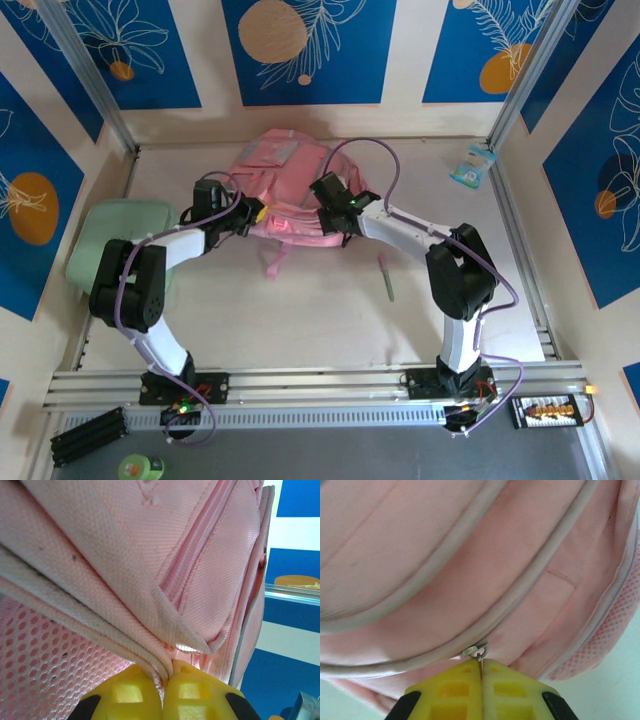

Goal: Pack books, pencil case, and school supplies into a backpack

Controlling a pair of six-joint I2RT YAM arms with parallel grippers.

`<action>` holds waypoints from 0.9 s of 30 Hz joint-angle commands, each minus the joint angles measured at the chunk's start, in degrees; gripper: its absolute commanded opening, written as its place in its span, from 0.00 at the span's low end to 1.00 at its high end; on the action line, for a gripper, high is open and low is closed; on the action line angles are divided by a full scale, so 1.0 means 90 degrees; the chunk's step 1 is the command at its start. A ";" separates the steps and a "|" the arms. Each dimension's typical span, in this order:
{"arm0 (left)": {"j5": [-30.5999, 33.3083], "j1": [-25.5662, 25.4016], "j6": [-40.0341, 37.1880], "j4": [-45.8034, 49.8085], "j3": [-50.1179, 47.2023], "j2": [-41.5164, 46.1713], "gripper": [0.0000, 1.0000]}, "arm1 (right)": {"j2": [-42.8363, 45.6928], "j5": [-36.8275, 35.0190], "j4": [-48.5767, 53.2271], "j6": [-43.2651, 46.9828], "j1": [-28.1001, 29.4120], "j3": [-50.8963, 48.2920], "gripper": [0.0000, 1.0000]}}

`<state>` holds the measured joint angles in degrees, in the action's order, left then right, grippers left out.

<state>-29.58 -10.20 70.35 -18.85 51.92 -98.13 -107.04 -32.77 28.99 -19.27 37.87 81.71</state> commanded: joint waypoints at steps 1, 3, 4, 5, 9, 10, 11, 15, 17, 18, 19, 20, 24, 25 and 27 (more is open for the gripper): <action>-0.0018 0.0138 -0.0326 0.0102 0.0168 -0.0078 0.00 | 0.0053 0.0817 -0.0285 0.0966 -0.0145 -0.0074 0.06; -0.0024 0.0143 -0.0326 0.0105 0.0181 -0.0084 0.00 | 0.0019 0.1224 -0.0434 0.1138 -0.0154 -0.0076 0.11; -0.0035 0.0144 -0.0332 0.0111 0.0188 -0.0092 0.00 | 0.0009 0.1424 -0.0483 0.1172 -0.0167 -0.0074 0.14; -0.0044 0.0138 -0.0336 0.0120 0.0197 -0.0086 0.00 | -0.0002 0.1551 -0.0496 0.1174 -0.0182 -0.0067 0.16; -0.0044 0.0144 -0.0412 0.0217 0.0241 -0.0047 0.00 | -0.0054 0.1821 -0.0488 0.1070 -0.0248 -0.0063 0.24; -0.0043 0.0138 -0.0423 0.0238 0.0247 -0.0042 0.00 | -0.0073 0.1816 -0.0473 0.1039 -0.0262 -0.0063 0.24; -0.0045 0.0139 -0.0442 0.0257 0.0256 -0.0036 0.00 | -0.0087 0.1807 -0.0451 0.1006 -0.0271 -0.0063 0.24; -0.0043 0.0139 -0.0482 0.0307 0.0290 -0.0035 0.00 | -0.0203 0.1649 -0.0291 0.0871 -0.0320 -0.0018 0.25; -0.0041 0.0137 -0.0477 0.0318 0.0300 -0.0042 0.00 | -0.0244 0.1593 -0.0180 0.0812 -0.0340 0.0032 0.25; -0.0038 0.0142 -0.0492 0.0323 0.0303 -0.0043 0.00 | -0.0256 0.1572 -0.0138 0.0777 -0.0361 0.0035 0.24; -0.0039 0.0145 -0.0490 0.0329 0.0305 -0.0043 0.00 | -0.0252 0.1562 -0.0110 0.0748 -0.0368 0.0036 0.25; -0.0024 0.0143 -0.0492 0.0327 0.0297 -0.0040 0.00 | -0.0245 0.1580 -0.0090 0.0733 -0.0383 0.0032 0.25; -0.0014 0.0142 -0.0530 0.0356 0.0329 -0.0042 0.00 | -0.0225 0.1672 -0.0010 0.0629 -0.0398 -0.0001 0.24; -0.0007 0.0146 -0.0549 0.0380 0.0341 -0.0038 0.00 | -0.0216 0.1651 -0.0013 0.0596 -0.0394 -0.0026 0.17; -0.0004 0.0148 -0.0644 0.0447 0.0419 -0.0064 0.00 | -0.0165 0.1635 -0.0016 0.0523 -0.0408 -0.0064 0.07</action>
<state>-29.52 -9.21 67.33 -15.33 53.34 -98.13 -108.75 -19.07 27.55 -13.21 34.50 81.62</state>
